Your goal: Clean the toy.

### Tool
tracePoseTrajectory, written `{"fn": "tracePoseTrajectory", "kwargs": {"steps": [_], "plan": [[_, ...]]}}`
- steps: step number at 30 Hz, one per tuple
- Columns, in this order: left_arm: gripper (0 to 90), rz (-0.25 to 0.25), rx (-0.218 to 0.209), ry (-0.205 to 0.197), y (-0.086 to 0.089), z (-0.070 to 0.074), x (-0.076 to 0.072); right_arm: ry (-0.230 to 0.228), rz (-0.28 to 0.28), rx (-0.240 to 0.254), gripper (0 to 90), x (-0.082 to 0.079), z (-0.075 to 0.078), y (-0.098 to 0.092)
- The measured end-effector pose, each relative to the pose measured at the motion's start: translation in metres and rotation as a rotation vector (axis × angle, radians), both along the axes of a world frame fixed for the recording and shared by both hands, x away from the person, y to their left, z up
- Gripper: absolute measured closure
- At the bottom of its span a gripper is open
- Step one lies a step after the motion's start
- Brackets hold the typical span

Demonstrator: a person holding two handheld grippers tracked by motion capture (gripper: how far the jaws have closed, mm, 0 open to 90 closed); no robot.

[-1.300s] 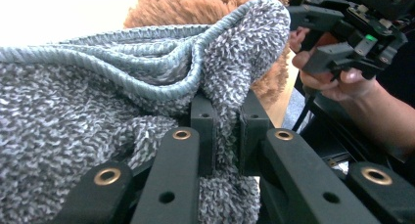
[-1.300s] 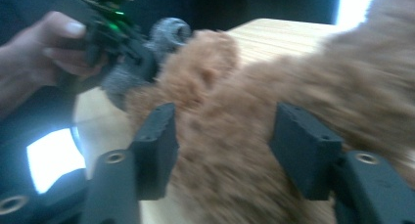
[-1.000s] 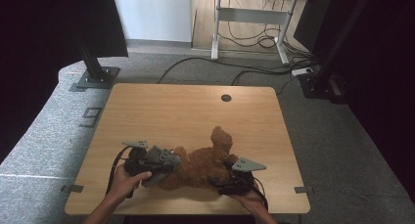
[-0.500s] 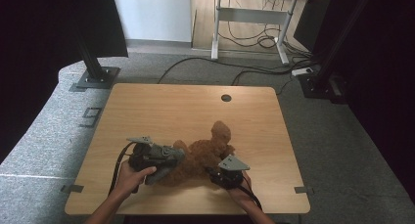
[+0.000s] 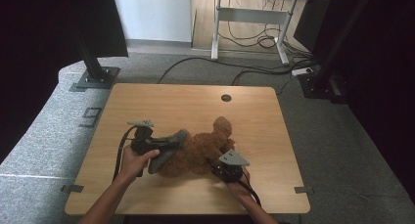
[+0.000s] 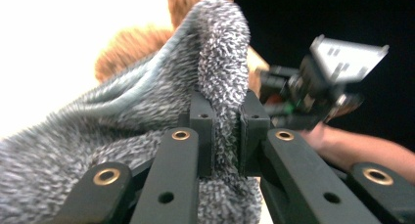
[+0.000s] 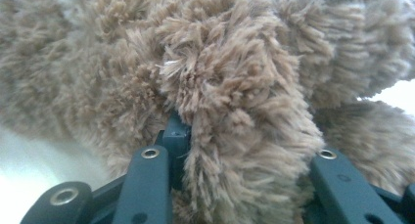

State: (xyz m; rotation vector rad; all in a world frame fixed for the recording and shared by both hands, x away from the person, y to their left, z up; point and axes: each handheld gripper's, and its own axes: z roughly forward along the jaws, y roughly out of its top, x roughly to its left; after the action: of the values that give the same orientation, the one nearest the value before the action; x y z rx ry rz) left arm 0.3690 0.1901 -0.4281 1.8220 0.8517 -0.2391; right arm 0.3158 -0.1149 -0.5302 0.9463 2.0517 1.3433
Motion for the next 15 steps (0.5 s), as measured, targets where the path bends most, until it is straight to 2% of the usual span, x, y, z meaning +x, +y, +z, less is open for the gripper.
{"fn": "tracePoseTrajectory", "kwargs": {"steps": [2, 5, 7, 8, 11, 15], "plan": [[80.1, -0.028, -0.018, -0.007, -0.009, 0.01, 0.0, -0.023, 0.002, -0.02, 60.1, -0.005, 0.0, 0.002], [79.9, -0.068, 0.012, -0.04, -0.034, 0.021, -0.002, -0.039, 0.003, -0.037, 59.8, -0.009, 0.0, 0.005], [79.7, -0.085, 0.056, -0.06, -0.053, 0.025, -0.002, -0.037, 0.004, -0.037, 59.5, -0.01, 0.001, 0.005], [79.6, -0.088, 0.08, -0.065, -0.062, 0.025, 0.0, -0.036, 0.003, -0.039, 59.4, -0.01, 0.001, 0.005], [79.3, -0.089, 0.146, -0.043, -0.083, 0.018, 0.01, -0.039, 0.007, -0.039, 59.4, -0.011, 0.0, 0.004], [79.4, -0.091, 0.212, -0.023, -0.101, 0.007, 0.017, -0.038, 0.01, -0.046, 59.4, -0.012, -0.001, 0.004]]}}
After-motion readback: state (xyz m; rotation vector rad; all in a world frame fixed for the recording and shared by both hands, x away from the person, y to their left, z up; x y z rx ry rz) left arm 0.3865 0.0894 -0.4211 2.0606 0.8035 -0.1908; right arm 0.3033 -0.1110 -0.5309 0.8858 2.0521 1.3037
